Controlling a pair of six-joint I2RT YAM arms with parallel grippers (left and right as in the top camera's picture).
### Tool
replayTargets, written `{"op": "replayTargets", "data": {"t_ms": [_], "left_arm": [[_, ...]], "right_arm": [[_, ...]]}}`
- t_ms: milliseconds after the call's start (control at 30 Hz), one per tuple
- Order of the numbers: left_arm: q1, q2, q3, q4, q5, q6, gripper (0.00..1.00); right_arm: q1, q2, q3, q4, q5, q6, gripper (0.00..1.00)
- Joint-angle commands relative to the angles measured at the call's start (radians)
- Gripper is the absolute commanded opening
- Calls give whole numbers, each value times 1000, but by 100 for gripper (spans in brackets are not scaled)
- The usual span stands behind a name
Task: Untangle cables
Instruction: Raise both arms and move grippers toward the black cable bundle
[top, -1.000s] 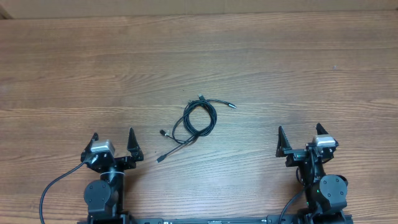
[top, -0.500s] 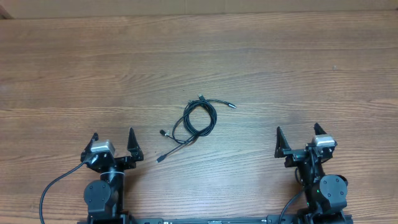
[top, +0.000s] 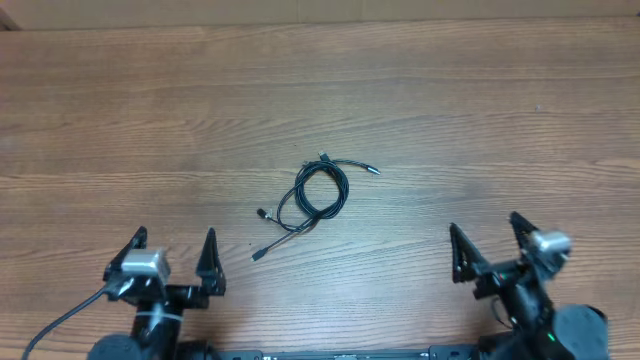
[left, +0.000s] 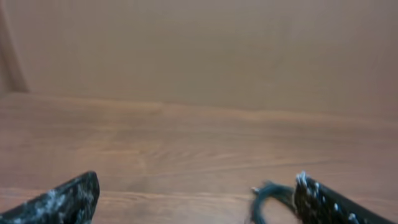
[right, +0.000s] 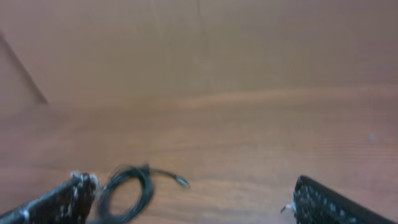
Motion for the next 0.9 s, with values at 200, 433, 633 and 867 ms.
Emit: {"op": "replayTargets", "data": {"t_ms": [200,433,633,867], "left_arm": [[-6,407,470,-238,381,33,100],[-7,735,777,-589,535,52,99],[-7,924,833,-760,526,51,100],[-7,1103,830,-792,527,-57,100]], "right_arm": [[5,238,340,-150,-178,11,100],[5,537,541,-287,-423,14,100],[5,838,698,-376,-476,82,100],[5,1089,698,-254,-557,300,100]]}}
